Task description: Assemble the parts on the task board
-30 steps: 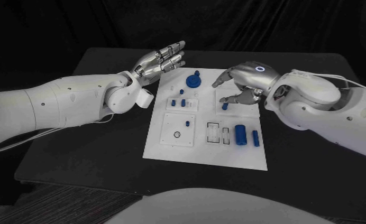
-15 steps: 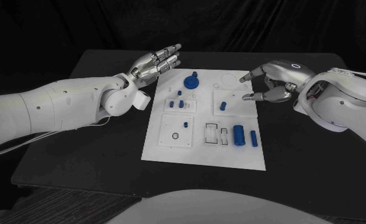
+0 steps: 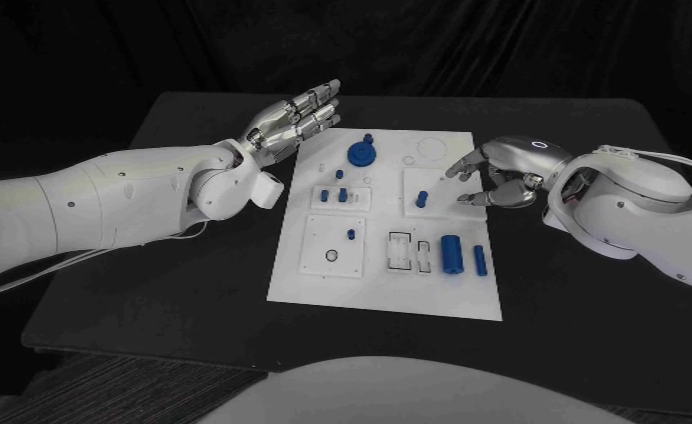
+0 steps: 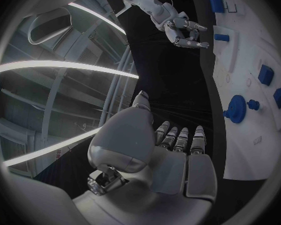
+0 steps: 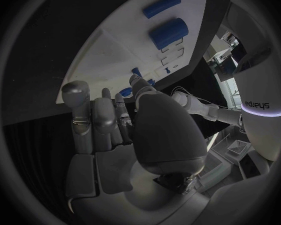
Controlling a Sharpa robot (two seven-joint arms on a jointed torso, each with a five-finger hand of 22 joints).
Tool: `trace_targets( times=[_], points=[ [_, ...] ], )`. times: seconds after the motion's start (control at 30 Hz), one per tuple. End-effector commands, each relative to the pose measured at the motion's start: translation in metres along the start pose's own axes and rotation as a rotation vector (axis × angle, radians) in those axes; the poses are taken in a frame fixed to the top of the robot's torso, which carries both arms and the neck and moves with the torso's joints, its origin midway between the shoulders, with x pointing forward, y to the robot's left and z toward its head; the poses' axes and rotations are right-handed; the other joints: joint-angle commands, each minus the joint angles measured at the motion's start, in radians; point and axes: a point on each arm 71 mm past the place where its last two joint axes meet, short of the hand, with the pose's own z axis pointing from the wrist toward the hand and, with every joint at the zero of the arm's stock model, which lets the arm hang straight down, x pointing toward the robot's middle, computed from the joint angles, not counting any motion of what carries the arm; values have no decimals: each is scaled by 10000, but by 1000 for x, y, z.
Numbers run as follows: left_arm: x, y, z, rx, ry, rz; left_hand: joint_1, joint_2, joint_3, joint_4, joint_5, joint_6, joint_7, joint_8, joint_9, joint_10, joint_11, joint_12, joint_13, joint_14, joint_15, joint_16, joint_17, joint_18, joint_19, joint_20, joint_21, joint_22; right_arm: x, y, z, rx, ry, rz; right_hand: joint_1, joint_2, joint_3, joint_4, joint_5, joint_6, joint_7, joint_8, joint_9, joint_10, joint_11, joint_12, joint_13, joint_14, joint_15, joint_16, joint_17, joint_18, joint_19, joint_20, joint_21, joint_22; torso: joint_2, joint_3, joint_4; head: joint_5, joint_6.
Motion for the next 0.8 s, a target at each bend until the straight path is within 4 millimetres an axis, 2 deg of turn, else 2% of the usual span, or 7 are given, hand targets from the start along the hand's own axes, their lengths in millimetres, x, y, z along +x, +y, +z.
trace_targets(
  times=[0.03,0.13,0.2,0.37,0.57,0.67,0.8],
  points=[
    [1,-8,-1,1204,-27,-80,126,-7,17,8,54,-304,-592,-54,-45,-10,137,-27,-17,15,125,-37,-15,75,26,34,-56,-16,5,2,3,-276,57,-35,139,43,35,-128,163,-27,-57,-28,-3,133,-17,51,9,27,75,-14,20,-144,71,35,-34,920,-5,3,-6,26,-1],
    [0,-9,-3,1248,-72,-53,160,-16,11,7,75,-497,-808,-77,-69,-22,115,-31,-21,15,134,-37,-15,52,27,18,-56,-21,11,6,8,-421,28,5,218,53,64,-209,177,-53,-27,-34,-5,215,-17,66,9,24,93,-27,6,-144,74,46,-41,921,1,2,-5,18,-1],
    [0,-9,-3,1273,-96,-35,166,-21,0,11,73,-689,-854,-101,-93,-28,106,-33,-23,15,144,-37,-15,22,26,-4,-57,-27,12,8,11,-499,12,19,247,55,75,-244,156,-73,12,-40,-8,259,-18,73,8,30,94,-17,18,-144,78,51,-35,923,4,6,-11,30,-1],
    [-1,-10,-4,1321,-163,18,137,-18,-31,20,61,-995,-875,-141,-137,-33,16,-35,-25,15,136,-37,-15,-71,23,-105,-61,-48,15,13,18,-678,-5,31,181,58,34,-266,-116,-163,251,-51,-16,413,-17,83,-1,38,112,-13,26,-141,88,71,-39,925,4,-4,7,22,-1],
    [-2,-10,-3,1364,-211,67,124,-3,-56,19,58,-1033,-338,-142,-139,-33,-265,-35,-25,15,20,-37,-15,-251,10,-392,-75,-100,17,20,26,-834,34,20,66,91,-36,-239,-384,43,393,75,42,562,-20,105,2,35,121,-15,32,-136,84,84,-64,921,6,-1,5,-20,-1],
    [-1,-9,-3,1380,-214,74,116,2,-66,21,47,-1081,-72,-152,-149,-33,-415,-35,-25,15,-3,-37,-15,-300,8,-463,-77,-110,18,22,30,-870,69,7,32,105,-71,-241,-474,249,562,183,98,636,-31,118,7,36,115,-18,30,-134,86,83,-69,921,1,-4,3,-22,-1],
    [-1,-9,-3,1378,-203,66,115,4,-67,20,43,-1086,-121,-153,-150,-33,-435,-35,-25,15,9,-37,-15,-310,8,-461,-77,-110,19,25,34,-889,100,-10,2,100,-100,-234,-567,306,622,211,119,670,-39,127,11,33,110,-25,24,-131,84,81,-85,918,1,-2,-1,-11,-1]
  ],
)
